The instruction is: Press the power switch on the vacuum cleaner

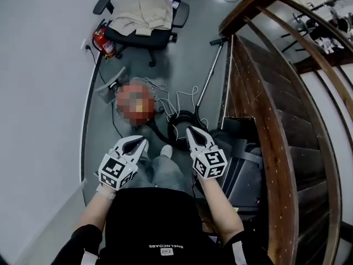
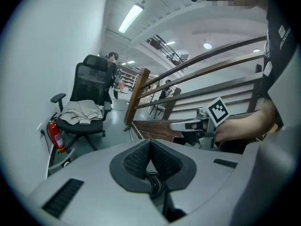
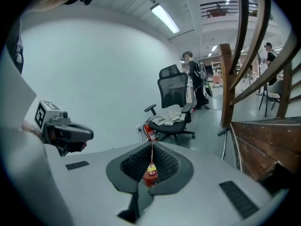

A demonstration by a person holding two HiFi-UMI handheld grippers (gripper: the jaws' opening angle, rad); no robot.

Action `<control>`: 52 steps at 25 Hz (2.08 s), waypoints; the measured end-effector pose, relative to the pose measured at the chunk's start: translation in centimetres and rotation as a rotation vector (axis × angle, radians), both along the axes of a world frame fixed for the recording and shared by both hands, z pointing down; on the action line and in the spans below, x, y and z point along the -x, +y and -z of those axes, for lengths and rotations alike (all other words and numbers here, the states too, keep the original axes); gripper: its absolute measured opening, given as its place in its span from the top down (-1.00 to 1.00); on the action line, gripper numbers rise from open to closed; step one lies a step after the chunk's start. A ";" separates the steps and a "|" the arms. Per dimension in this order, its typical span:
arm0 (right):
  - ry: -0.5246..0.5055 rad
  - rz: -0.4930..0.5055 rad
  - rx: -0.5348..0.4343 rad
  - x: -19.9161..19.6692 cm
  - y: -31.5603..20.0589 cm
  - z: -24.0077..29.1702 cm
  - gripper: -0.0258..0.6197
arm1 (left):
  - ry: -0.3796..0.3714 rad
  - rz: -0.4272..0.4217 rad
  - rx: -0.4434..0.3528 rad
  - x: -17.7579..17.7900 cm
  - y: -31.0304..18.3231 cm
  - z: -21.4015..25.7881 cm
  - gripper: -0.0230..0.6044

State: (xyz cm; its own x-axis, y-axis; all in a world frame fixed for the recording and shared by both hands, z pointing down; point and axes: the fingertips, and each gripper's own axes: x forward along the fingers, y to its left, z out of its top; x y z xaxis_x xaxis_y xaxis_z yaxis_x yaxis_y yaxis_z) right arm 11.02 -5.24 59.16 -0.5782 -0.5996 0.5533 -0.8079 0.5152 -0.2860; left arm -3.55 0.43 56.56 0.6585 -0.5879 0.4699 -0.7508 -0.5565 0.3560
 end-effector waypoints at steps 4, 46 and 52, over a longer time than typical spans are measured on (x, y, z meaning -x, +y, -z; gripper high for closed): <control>-0.059 -0.110 -0.039 -3.3 1.9 3.8 0.83 | 0.024 -0.069 -0.028 -2.9 -0.5 2.9 0.88; -0.154 -0.510 -0.362 -20.5 10.0 18.2 0.83 | 0.091 -0.470 -0.213 -22.5 -2.0 14.3 0.88; -0.163 -0.523 -0.360 -20.4 9.6 18.0 0.83 | 0.092 -0.466 -0.205 -22.1 -2.4 14.0 0.88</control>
